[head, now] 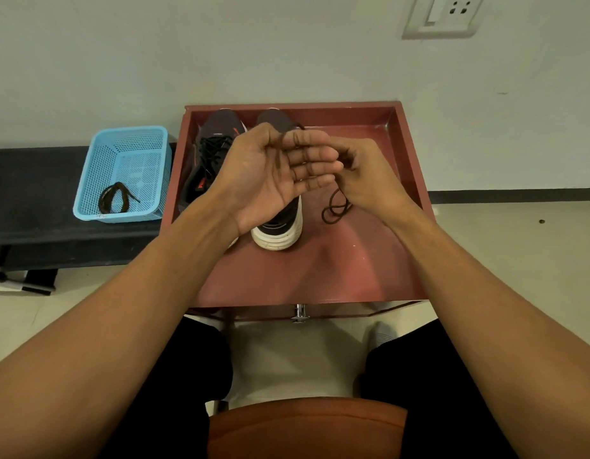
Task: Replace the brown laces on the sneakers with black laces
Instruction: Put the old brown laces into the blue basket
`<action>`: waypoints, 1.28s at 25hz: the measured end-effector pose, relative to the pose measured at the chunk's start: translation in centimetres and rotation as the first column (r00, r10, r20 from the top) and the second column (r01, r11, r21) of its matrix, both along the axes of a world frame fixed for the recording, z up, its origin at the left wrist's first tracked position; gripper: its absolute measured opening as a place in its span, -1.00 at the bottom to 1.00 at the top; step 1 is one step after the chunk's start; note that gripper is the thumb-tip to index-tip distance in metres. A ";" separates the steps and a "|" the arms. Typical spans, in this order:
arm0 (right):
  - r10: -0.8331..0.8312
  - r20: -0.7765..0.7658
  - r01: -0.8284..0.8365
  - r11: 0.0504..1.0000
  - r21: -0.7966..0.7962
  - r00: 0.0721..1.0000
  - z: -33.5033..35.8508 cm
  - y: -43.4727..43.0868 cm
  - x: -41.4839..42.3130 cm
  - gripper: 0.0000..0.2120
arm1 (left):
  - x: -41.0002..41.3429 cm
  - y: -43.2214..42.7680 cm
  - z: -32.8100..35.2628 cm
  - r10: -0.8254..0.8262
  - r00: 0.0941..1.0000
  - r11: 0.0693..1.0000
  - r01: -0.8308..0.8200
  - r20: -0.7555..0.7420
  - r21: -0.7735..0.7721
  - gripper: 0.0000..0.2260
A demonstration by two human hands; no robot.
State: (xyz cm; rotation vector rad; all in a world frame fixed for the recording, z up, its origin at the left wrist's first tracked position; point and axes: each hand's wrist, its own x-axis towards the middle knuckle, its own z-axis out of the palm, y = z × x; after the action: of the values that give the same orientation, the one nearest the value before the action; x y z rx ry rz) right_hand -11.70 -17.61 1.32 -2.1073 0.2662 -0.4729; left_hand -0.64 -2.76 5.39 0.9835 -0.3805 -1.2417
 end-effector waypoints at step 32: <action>-0.094 0.032 0.095 0.995 -0.027 0.995 4.1 -0.7 -3.1 -0.77 | -0.5 -1.1 -2.0 -0.015 0.715 0.999 0.034 0.699 -0.014 -0.65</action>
State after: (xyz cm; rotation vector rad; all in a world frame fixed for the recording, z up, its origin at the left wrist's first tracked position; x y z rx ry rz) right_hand -14.76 -18.33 5.46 -2.1197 0.3442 -0.5678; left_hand -1.11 -3.82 3.36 1.4195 -1.0076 -0.8321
